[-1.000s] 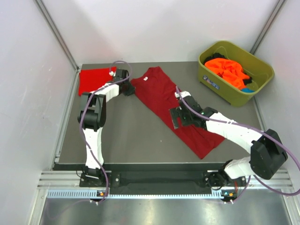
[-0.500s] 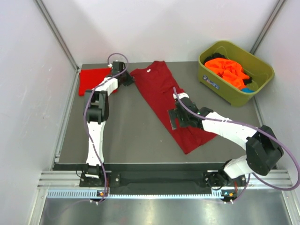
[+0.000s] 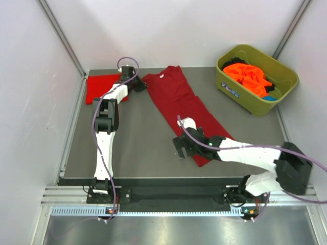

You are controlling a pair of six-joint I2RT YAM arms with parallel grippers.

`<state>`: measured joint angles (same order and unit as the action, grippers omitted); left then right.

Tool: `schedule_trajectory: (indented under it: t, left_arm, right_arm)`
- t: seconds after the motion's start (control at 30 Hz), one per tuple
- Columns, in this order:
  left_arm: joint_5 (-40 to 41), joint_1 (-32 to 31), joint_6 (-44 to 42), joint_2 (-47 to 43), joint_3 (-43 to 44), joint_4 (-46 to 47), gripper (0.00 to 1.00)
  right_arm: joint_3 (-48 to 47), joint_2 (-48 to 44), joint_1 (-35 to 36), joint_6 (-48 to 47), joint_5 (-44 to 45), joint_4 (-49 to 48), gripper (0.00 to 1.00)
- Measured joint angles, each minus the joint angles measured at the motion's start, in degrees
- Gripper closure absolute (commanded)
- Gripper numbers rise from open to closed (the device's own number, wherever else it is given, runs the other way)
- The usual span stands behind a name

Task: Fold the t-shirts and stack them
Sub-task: Fold the tshirt

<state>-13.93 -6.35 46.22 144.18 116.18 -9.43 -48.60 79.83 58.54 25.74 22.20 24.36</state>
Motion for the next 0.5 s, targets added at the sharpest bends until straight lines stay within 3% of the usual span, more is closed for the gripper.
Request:
schedule_trajectory:
  t: [0.03, 0.13, 0.23, 0.33, 0.5]
  left_arm:
    - [-0.31, 0.0, -0.09, 0.0, -0.13, 0.09, 0.75]
    - [-1.73, 0.02, -0.44, -0.09, -0.35, 0.81, 0.66]
    - [-2.1, 0.02, -1.42, -1.49, -2.14, 1.18, 0.64]
    - [-1.7, 0.0, -2.71, -4.0, -5.27, -0.09, 0.63]
    - [-0.72, 0.07, -4.42, -8.7, -10.75, -3.52, 0.63]
  right_arm:
    - [1.9, -1.9, 0.11, -0.04, -1.64, -1.49, 0.0]
    - [7.41, -9.01, 0.17, 0.44, -4.15, -5.62, 0.0]
    - [7.91, -10.43, 0.17, 1.38, -3.93, -6.27, 0.13]
    - [7.45, -7.61, 0.17, 1.75, -3.74, -6.25, 0.43]
    - [7.43, -1.44, 0.2, 2.69, -3.52, -5.77, 0.55]
